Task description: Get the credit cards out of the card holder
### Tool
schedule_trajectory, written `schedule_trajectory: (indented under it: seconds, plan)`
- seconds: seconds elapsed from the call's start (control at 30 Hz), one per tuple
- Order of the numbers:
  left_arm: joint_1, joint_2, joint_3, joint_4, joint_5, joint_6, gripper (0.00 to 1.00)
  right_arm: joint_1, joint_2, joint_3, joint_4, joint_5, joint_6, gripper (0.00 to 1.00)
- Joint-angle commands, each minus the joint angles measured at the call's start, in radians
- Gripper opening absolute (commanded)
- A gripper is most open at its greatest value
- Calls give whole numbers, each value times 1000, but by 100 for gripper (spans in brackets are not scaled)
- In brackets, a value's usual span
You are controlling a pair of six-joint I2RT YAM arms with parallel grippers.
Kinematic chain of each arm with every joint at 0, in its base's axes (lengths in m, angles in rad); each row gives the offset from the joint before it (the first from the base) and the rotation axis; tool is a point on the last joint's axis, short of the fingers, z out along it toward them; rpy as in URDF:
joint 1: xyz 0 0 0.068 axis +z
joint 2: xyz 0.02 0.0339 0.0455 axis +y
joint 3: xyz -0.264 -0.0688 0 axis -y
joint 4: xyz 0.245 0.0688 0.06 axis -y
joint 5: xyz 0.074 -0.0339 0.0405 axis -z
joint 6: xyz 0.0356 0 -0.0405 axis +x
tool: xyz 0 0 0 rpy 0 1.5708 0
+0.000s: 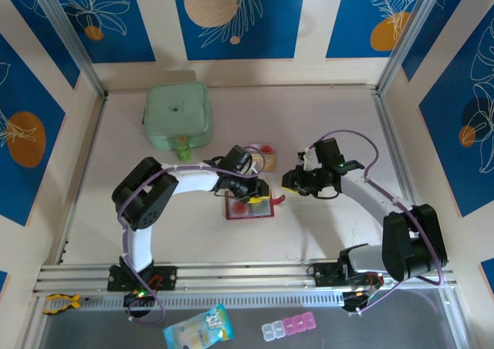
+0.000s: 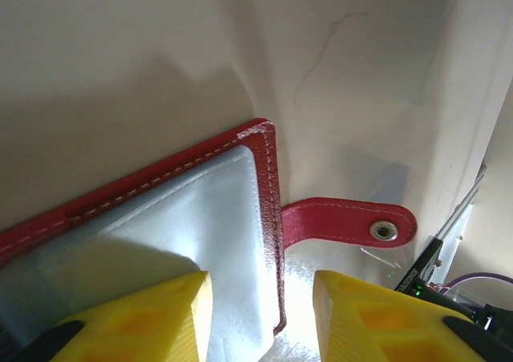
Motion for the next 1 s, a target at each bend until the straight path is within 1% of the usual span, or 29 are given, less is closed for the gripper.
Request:
schedule_trajectory:
  seconds: [0.0, 0.2, 0.43, 0.73, 0.97]
  plan:
    - [-12, 18, 8, 25, 21, -9, 38, -6, -17, -13, -14, -35, -14, 26]
    - [-11, 0, 1, 26, 23, -7, 37, -5, -11, -11, -9, -47, -6, 26]
    - [5, -85, -5, -18, -16, 31, 36, 21, 17, -13, 16, -68, 14, 25]
    - [61, -219, -91, -90, -71, 86, 33, 105, 92, 21, 55, -60, 47, 23]
    - [115, -300, -204, -90, -77, 91, 27, 187, 181, 69, 78, -41, 66, 21]
